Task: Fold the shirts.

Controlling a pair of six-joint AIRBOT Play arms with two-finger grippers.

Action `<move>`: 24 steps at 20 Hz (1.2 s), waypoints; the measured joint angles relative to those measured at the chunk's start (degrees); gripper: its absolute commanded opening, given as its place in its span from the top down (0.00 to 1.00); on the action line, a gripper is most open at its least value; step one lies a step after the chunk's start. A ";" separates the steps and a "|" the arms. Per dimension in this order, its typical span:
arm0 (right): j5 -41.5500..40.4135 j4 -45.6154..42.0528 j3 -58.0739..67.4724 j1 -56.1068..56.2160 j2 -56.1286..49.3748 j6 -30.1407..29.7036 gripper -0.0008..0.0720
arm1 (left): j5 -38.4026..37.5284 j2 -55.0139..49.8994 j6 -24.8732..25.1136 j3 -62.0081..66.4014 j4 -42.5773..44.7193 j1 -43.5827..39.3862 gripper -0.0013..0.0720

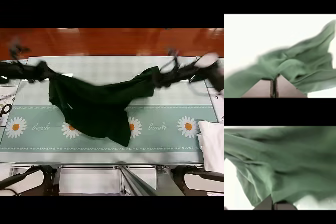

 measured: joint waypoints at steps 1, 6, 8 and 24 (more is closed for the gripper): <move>0.72 -1.49 5.68 -1.01 1.46 1.18 0.96 | 0.48 3.10 0.44 2.25 -0.70 1.09 0.95; 3.45 -5.22 34.71 -4.98 9.92 4.74 0.96 | 3.61 19.08 1.20 12.63 -2.49 6.14 0.95; 4.02 -7.89 39.89 -5.53 15.10 5.53 0.96 | 4.09 25.18 1.27 15.06 -2.45 7.72 0.95; 13.33 -26.73 26.91 -6.12 47.78 11.34 0.96 | -4.31 58.47 -9.64 14.99 19.43 11.80 0.95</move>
